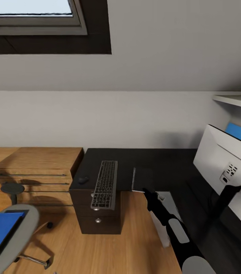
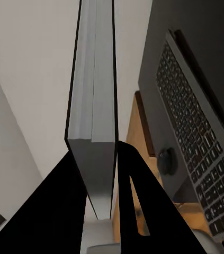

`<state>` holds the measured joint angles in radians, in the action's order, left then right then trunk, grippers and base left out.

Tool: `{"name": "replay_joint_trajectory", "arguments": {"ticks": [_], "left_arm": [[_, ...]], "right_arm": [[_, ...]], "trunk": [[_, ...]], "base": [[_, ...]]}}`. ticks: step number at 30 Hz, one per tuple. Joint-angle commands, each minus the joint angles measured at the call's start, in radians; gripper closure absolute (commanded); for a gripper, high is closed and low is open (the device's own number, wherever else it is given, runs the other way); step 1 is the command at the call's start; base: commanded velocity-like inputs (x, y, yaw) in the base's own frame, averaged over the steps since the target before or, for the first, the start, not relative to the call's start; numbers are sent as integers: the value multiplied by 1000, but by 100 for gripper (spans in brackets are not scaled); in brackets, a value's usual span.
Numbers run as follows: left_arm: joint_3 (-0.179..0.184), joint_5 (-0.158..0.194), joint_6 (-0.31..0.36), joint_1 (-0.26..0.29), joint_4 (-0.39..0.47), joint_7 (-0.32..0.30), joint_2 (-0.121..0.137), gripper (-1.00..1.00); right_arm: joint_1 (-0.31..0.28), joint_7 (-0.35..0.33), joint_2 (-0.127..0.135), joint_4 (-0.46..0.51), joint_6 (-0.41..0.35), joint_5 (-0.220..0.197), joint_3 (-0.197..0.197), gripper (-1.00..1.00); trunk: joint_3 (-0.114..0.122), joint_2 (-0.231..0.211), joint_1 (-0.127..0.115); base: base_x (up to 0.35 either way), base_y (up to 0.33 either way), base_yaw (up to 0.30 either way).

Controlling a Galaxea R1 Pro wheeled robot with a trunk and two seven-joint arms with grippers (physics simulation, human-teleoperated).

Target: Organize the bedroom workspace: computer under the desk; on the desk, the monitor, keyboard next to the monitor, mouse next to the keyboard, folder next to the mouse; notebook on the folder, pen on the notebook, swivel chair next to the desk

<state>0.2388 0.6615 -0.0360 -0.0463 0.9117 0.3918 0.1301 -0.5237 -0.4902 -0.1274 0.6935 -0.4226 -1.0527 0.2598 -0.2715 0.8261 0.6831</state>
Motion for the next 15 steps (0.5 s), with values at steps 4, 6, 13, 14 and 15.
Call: {"name": "replay_joint_trajectory", "arguments": {"ticks": [4,6,13,14,15], "left_arm": [[5,10,-4,0,3,8,2,-100],[3,10,-4,0,8,9,2,-100],[1,17,1,0,117,15,1,-100],[1,17,1,0,119,15,0,-100],[1,18,1,0,121,15,0,-100]], "right_arm": [[-1,-6,-1,0,-9,-9,6,100],[-1,-8,-1,0,-7,-9,7,100],[-1,-8,0,0,-5,-8,8,100],[-1,-8,0,0,-5,-8,8,100],[-1,-8,1,0,-5,-8,8,100]], "trunk": [[-1,1,1],[-1,1,1],[-10,22,12],[-14,29,16],[-17,36,20]], "base": [[259,218,0],[142,129,0],[32,29,0],[3,3,0],[2,2,0]]}}
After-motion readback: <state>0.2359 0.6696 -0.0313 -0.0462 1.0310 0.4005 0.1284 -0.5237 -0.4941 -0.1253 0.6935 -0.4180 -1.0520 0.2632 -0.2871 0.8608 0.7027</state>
